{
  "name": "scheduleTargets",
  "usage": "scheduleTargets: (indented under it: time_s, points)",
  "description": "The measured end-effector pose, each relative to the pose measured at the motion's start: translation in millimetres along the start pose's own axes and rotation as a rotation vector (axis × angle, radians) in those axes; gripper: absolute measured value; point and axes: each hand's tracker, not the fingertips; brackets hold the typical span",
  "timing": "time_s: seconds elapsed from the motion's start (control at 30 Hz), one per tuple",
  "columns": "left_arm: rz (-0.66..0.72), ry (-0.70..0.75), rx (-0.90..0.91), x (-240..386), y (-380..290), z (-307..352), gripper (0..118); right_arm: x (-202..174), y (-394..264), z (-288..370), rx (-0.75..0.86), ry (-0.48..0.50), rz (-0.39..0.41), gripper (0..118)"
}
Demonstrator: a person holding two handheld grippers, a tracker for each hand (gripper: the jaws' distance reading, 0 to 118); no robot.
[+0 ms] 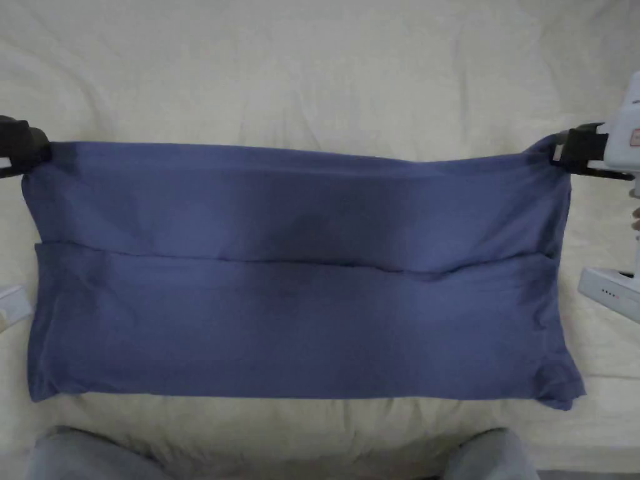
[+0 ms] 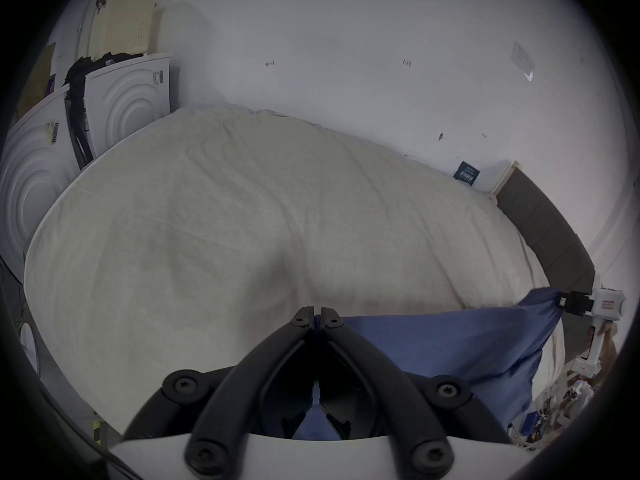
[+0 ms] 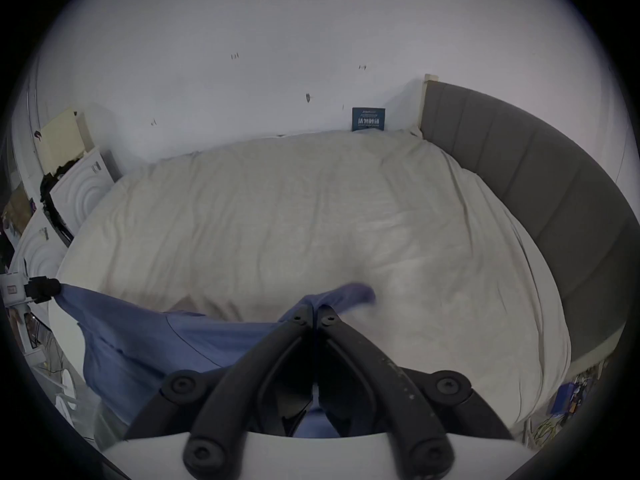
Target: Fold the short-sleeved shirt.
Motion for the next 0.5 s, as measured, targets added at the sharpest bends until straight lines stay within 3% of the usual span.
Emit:
scheduleTargets:
  time_s: [0.3,0.37,0.4,0.43,0.5]
  points:
    - [0.077,0.019,-0.031,-17.1,-101.5,49.6,2,4.4,-121.3,59.6,-0.022,-0.021,-0.055,4]
    - [0.099,0.052,-0.066,-17.1,-130.3,51.7,9,4.0,-151.0,58.5,-0.056,-0.038,-0.077,4]
    - [0.108,0.063,-0.089,-18.6,-144.2,49.1,20,4.6,-165.4,57.6,-0.074,-0.044,-0.100,7]
    - [0.116,0.078,-0.115,-20.0,-156.2,46.9,43,5.3,-176.1,56.1,-0.083,-0.051,-0.122,19]
    - [0.116,0.142,-0.150,-21.8,-175.0,45.6,88,7.8,-193.5,57.5,-0.108,-0.074,-0.130,58]
